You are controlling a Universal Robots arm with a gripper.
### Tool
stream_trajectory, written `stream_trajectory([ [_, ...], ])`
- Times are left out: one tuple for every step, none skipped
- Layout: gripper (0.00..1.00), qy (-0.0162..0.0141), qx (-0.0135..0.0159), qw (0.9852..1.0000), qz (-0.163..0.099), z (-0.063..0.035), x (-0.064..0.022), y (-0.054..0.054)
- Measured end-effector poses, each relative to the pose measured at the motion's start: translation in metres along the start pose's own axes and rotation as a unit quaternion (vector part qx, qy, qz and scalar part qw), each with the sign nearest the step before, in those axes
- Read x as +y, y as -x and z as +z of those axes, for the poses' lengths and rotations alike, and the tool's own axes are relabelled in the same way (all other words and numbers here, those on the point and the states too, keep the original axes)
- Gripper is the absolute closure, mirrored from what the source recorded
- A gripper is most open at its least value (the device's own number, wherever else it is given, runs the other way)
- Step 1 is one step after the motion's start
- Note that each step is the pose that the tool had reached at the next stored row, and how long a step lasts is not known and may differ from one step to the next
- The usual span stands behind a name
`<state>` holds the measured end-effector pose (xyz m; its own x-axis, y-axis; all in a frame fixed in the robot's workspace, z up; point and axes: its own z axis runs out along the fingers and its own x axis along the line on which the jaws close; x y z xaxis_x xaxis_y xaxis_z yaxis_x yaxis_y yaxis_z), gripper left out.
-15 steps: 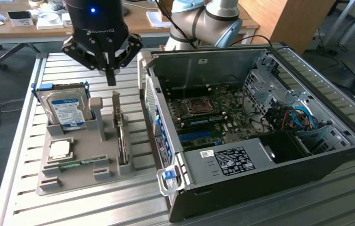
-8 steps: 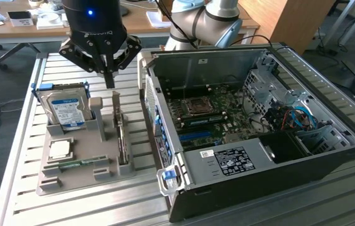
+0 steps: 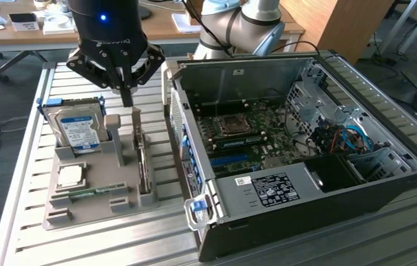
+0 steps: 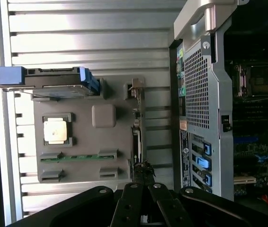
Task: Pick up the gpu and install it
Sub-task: 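Reach for the gpu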
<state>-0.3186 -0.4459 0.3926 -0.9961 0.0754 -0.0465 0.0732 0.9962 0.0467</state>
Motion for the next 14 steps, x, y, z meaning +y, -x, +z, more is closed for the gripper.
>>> stream_trajectory([
  [0.89,0.0,-0.0001,1.0,0.0,0.0,-0.0021,0.0],
  [0.89,0.0,-0.0001,1.0,0.0,0.0,-0.0046,0.0],
  [0.89,-0.0001,-0.0001,1.0,0.0,0.0,-0.007,0.0],
  [0.89,-0.0001,-0.0001,1.0,0.0,0.0,-0.0094,0.001],
  [0.89,-0.0003,-0.0001,1.0,0.0,0.0,-0.0115,0.001],
  [0.89,-0.0002,-0.0001,1.0,0.0,0.0001,-0.0125,0.001],
  [0.89,-0.0002,-0.0001,1.0,0.0,0.0002,-0.0127,0.001],
  [0.89,-0.0002,-0.0001,1.0,0.0,0.0002,-0.0127,0.001],
  [0.89,-0.0003,-0.0001,1.0,0.0,0.0002,-0.0127,0.001],
  [0.89,-0.0003,-0.0001,1.0,0.0,0.0001,-0.0127,0.001],
  [0.89,-0.0002,-0.0001,1.0,0.0,0.0002,-0.0127,0.001],
  [0.89,-0.0002,-0.0001,1.0,0.0,0.0002,-0.0127,0.001],
  [0.89,-0.0002,-0.0001,1.0,0.0,0.0002,-0.0128,0.001],
  [0.89,-0.0003,-0.0001,1.0,0.0,0.0002,-0.0128,0.002],
])
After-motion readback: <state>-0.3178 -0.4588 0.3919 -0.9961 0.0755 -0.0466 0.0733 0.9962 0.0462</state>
